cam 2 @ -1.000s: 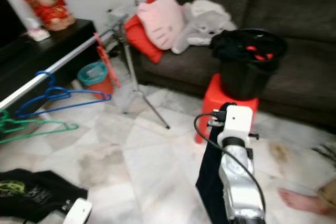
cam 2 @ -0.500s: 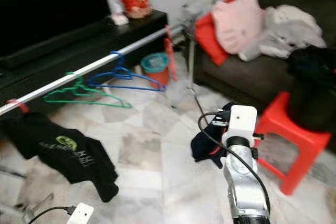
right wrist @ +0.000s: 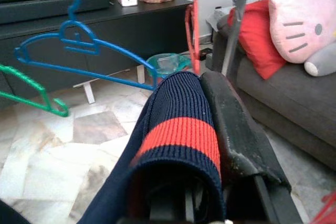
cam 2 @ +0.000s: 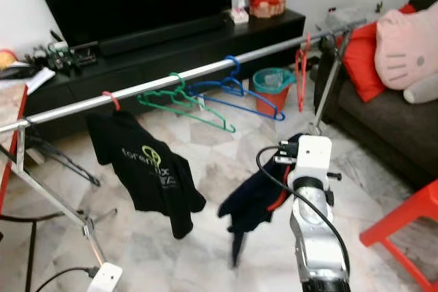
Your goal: Hang hanger
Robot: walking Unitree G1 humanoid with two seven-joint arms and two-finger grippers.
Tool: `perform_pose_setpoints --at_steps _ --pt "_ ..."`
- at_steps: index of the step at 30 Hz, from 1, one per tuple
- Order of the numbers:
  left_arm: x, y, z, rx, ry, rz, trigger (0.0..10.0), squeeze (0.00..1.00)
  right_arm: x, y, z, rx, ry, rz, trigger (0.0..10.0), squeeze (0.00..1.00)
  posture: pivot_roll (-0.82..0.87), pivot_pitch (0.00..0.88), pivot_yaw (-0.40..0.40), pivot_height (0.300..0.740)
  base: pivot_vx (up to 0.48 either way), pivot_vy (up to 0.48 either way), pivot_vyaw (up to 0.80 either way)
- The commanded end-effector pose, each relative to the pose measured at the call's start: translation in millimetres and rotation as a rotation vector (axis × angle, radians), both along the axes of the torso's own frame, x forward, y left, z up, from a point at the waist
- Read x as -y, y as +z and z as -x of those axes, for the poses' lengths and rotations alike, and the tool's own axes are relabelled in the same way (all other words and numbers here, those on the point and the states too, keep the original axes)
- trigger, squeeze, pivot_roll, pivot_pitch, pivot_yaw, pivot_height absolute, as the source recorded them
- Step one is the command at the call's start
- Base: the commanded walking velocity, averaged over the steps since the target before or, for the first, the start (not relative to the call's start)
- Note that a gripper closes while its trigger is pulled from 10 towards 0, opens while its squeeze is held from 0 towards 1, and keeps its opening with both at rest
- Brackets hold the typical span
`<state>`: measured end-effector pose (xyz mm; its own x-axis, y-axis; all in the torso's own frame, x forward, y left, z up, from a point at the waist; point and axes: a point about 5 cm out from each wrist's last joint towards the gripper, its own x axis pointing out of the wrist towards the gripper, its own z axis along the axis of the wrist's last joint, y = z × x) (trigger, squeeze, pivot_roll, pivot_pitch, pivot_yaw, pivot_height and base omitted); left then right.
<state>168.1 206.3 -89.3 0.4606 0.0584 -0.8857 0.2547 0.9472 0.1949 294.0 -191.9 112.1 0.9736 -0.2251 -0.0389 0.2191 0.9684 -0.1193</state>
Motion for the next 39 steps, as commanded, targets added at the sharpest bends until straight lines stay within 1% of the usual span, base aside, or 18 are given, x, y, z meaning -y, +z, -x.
perform_pose_setpoints --at_steps 1,8,10,26,31,35,39 --pt "-3.5 1.8 -2.7 0.005 -0.002 -0.010 10.0 0.00 -2.6 4.4 -4.0 0.014 0.008 -0.004 10.0 0.00 -0.19 0.000 0.067 0.740 0.000 0.000 0.00" --pt "-3.3 1.6 -2.6 -0.012 -0.025 -0.019 10.0 0.00 -4.1 3.4 -5.0 0.001 0.014 0.001 10.0 0.00 -0.19 0.000 0.065 0.740 0.000 0.000 0.00" --pt "-3.3 1.6 -2.7 -0.012 -0.025 -0.019 10.0 0.00 -4.0 5.3 -5.1 0.014 0.013 0.011 10.0 0.00 -0.19 0.000 0.065 0.740 0.000 0.000 0.22" --pt "-2.9 1.7 -3.2 -0.016 -0.032 -0.017 10.0 0.00 -4.8 6.6 -5.8 0.015 0.012 0.002 10.0 0.00 -0.19 0.000 0.065 0.740 0.000 0.000 0.76" --pt "-3.0 1.8 -3.3 -0.020 -0.044 -0.025 10.0 0.00 -5.5 5.8 -6.2 0.010 0.016 -0.004 10.0 0.00 -0.19 0.000 0.065 0.740 0.000 0.000 0.00" --pt "-4.1 1.7 -3.0 -0.025 -0.050 -0.047 10.0 0.00 -5.8 5.5 -6.3 0.008 0.018 -0.004 10.0 0.00 -0.19 0.000 0.064 0.740 0.000 0.000 0.00" --pt "-4.1 1.7 -2.9 -0.026 -0.049 -0.048 10.0 0.00 -6.1 5.3 -6.6 0.005 0.020 -0.002 10.0 0.00 -0.19 0.000 0.063 0.740 0.000 0.000 0.00"
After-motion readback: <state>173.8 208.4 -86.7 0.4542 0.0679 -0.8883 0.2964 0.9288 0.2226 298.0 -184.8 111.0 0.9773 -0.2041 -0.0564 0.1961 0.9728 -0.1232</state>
